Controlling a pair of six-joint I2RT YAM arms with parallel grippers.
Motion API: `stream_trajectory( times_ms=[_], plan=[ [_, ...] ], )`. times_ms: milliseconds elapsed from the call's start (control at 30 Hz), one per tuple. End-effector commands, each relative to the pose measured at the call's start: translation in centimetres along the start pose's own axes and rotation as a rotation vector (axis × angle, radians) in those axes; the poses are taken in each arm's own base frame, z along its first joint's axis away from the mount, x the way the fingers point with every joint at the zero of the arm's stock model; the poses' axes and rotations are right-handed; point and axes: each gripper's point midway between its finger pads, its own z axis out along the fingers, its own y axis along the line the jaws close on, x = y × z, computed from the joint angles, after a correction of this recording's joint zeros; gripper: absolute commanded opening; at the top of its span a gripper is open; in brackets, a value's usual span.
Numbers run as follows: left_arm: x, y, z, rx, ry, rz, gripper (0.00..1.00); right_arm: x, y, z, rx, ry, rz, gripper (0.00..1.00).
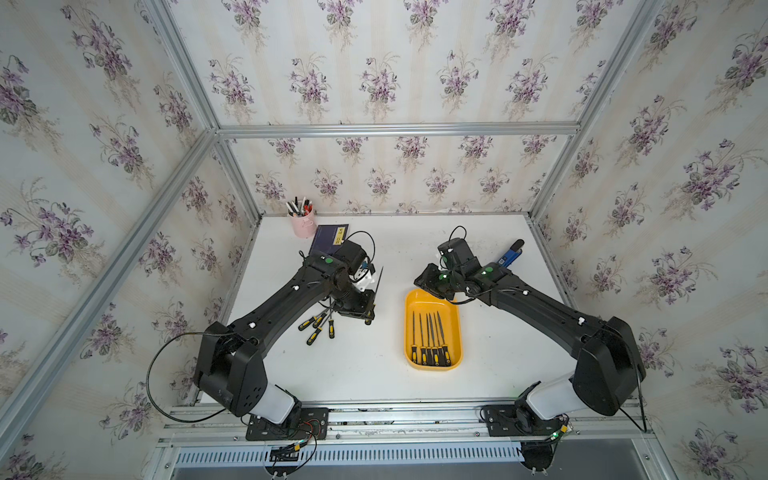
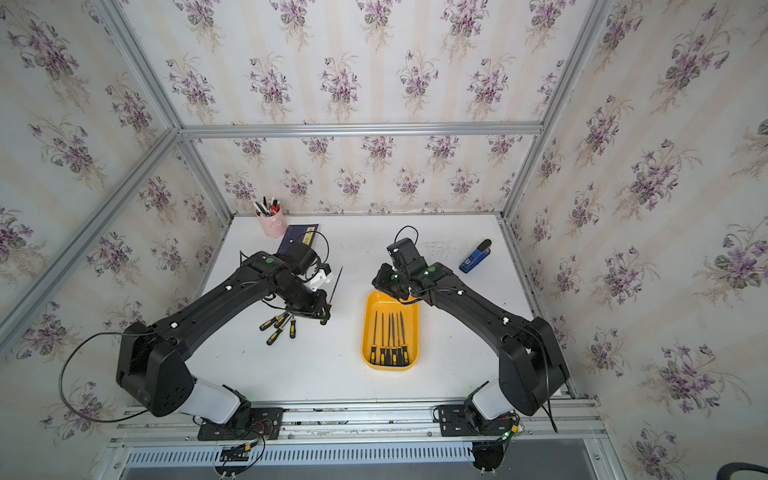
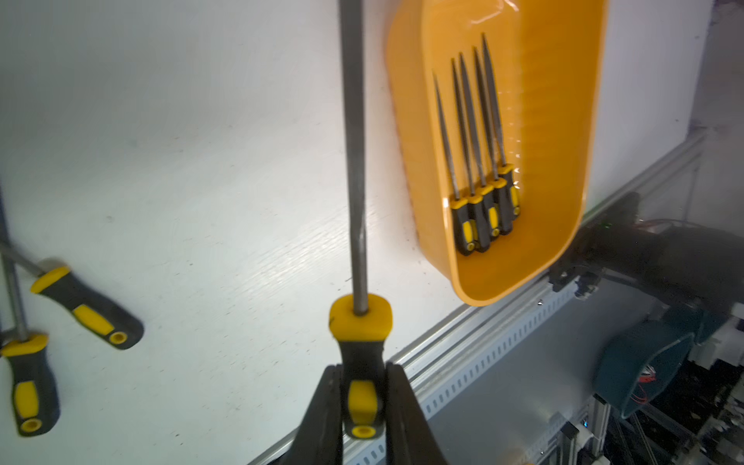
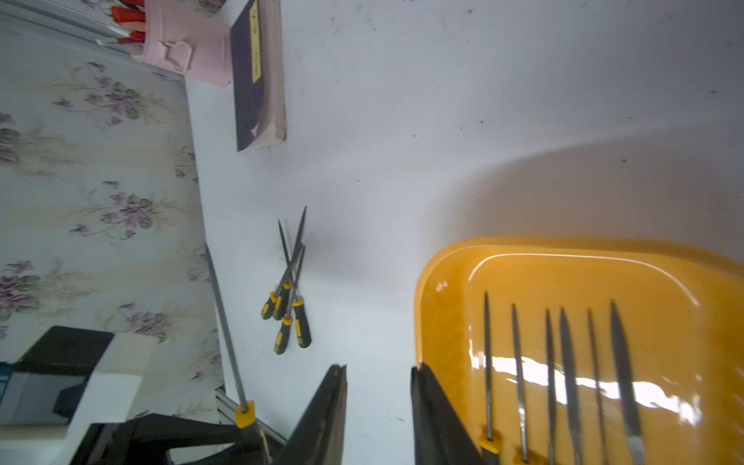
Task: Put the file tool into the storage box
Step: Pick up the file tool from the center of the board, then place the file tool in the storage box.
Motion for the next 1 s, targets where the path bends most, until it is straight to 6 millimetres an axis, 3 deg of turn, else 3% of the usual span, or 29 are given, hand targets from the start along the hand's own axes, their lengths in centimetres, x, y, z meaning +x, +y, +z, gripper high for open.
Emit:
stream_trajectory(
  times_ms=[0,233,433,533,700,833,933,967],
  plan=[
    [-0.1,-2.1,0.3,0.073,0.024,0.017,0.12,-0.3,2.9,0.4,-0.110,0.003,0.011,0.33],
    [0.3,-3.3,1.3,0.065,0.053,0.051,0.11,0.2,4.1,2.2,-0.078,0.029,-0.014,0.32],
    [0.4,-3.4,1.5,0.065,0.052,0.049,0.11,0.3,3.5,3.3,-0.029,0.052,-0.023,0.28],
    [0.5,-3.5,1.5,0.067,0.053,0.049,0.11,0.3,3.1,3.7,-0.004,0.063,-0.027,0.22],
    [0.4,-3.4,1.7,0.067,0.053,0.051,0.10,0.2,2.8,3.9,0.020,0.061,-0.026,0.00],
    [0.4,-3.6,1.8,0.077,0.055,0.052,0.11,0.2,2.6,3.6,0.039,0.061,-0.036,0.00],
    [0.3,-3.7,1.9,0.086,0.053,0.045,0.21,0.2,2.2,2.9,0.071,0.061,-0.061,0.00],
    [0.3,-3.8,1.9,0.093,0.054,0.038,0.34,0.2,1.9,2.6,0.097,0.063,-0.075,0.00]
  ],
)
